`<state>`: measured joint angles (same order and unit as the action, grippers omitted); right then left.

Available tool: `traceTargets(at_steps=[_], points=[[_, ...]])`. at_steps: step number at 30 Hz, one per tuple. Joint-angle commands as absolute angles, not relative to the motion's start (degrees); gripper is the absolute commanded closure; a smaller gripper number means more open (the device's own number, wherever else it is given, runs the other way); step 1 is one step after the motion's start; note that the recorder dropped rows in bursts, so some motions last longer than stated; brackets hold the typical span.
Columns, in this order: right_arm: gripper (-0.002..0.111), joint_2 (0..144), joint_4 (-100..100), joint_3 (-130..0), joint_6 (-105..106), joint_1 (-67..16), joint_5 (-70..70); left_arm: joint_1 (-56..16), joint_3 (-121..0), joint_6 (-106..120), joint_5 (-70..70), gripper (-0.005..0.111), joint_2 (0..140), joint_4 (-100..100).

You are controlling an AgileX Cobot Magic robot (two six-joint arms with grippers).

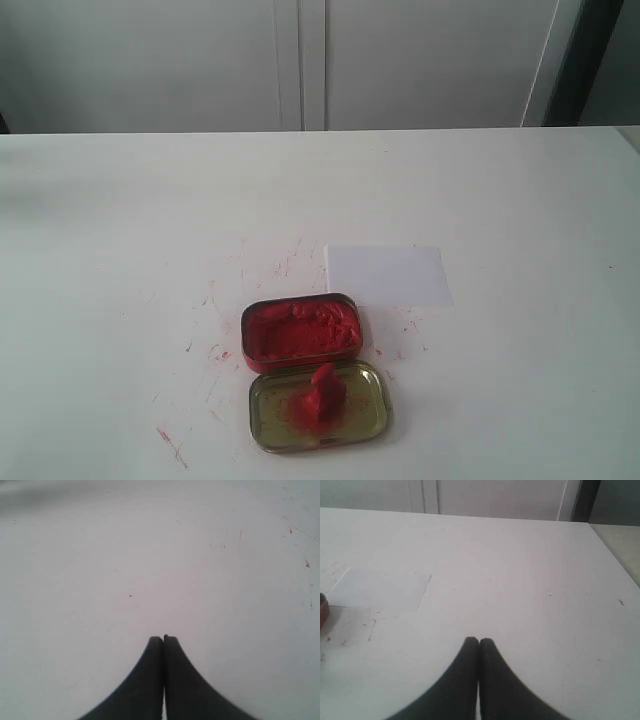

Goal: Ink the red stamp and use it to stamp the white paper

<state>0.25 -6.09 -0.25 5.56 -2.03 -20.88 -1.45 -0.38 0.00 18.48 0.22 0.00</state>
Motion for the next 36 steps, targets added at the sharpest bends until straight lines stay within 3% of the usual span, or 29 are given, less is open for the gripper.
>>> traceTargets(at_steps=[1, 20, 36], points=[[0.108, 0.00, -5.96, 0.00, 5.41, -2.22, -20.13, -1.33, 0.00, 0.00, 18.93, 0.107, 0.00, -0.36], [0.108, 0.00, -5.96, 0.00, 5.41, -2.22, -20.13, -1.33, 0.00, 0.00, 18.39, 0.107, 0.00, 0.68], [0.108, 0.00, -5.96, 0.00, 5.41, -2.22, -20.13, -1.33, 0.00, 0.00, -4.27, 0.107, 0.00, 0.68]])
